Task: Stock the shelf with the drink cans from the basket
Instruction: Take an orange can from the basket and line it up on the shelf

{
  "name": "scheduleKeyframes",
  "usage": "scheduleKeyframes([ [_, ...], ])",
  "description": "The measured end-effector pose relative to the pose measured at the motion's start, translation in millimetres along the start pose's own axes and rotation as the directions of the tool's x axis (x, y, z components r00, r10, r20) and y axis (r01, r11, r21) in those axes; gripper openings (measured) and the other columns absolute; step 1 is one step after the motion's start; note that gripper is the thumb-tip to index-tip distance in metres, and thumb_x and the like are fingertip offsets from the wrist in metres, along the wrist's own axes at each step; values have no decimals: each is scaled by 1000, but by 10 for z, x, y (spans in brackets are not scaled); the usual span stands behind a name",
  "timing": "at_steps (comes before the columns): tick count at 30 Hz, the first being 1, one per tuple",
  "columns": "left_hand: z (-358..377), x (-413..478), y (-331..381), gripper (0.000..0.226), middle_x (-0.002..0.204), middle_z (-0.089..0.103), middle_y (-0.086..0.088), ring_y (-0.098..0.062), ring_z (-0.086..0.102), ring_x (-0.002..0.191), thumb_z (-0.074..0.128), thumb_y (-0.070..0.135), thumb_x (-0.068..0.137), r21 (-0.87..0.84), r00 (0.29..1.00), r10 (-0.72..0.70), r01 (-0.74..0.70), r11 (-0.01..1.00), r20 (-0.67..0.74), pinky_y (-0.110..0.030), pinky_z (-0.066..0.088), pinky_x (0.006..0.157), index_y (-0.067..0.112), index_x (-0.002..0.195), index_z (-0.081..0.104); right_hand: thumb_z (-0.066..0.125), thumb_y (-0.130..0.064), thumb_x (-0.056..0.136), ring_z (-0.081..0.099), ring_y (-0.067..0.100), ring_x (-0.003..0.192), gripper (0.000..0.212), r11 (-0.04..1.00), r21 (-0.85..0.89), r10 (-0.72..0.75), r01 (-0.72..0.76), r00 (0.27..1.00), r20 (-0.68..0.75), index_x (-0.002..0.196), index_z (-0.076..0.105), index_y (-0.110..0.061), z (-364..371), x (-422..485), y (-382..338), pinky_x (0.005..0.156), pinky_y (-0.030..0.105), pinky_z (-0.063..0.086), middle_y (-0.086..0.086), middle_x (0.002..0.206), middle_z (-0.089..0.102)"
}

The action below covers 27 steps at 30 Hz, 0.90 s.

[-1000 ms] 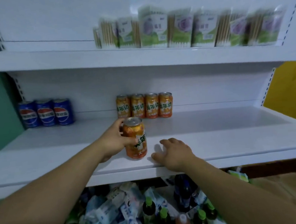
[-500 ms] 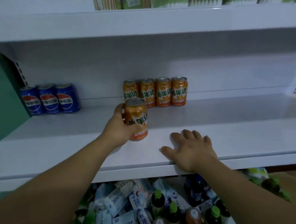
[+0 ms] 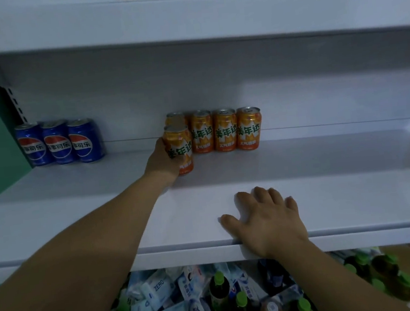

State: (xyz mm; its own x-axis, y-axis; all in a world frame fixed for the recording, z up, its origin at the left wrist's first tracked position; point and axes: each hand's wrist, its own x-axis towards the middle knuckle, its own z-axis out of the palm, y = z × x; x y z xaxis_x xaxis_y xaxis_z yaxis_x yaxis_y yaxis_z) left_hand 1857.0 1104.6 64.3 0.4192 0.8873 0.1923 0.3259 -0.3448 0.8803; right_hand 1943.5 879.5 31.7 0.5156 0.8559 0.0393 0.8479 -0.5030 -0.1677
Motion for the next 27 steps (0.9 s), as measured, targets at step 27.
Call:
scheduleKeyframes([
  [27, -75, 23, 82, 96, 148, 38, -7, -29, 46, 127, 65, 36, 88, 87, 987, -127, 118, 989, 97, -30, 41, 93, 17, 152, -5, 25, -74, 87, 21, 25, 139, 68, 999, 24, 21, -21, 1000, 2, 141, 33, -35, -56, -17, -21, 112, 49, 17, 2, 151, 29],
])
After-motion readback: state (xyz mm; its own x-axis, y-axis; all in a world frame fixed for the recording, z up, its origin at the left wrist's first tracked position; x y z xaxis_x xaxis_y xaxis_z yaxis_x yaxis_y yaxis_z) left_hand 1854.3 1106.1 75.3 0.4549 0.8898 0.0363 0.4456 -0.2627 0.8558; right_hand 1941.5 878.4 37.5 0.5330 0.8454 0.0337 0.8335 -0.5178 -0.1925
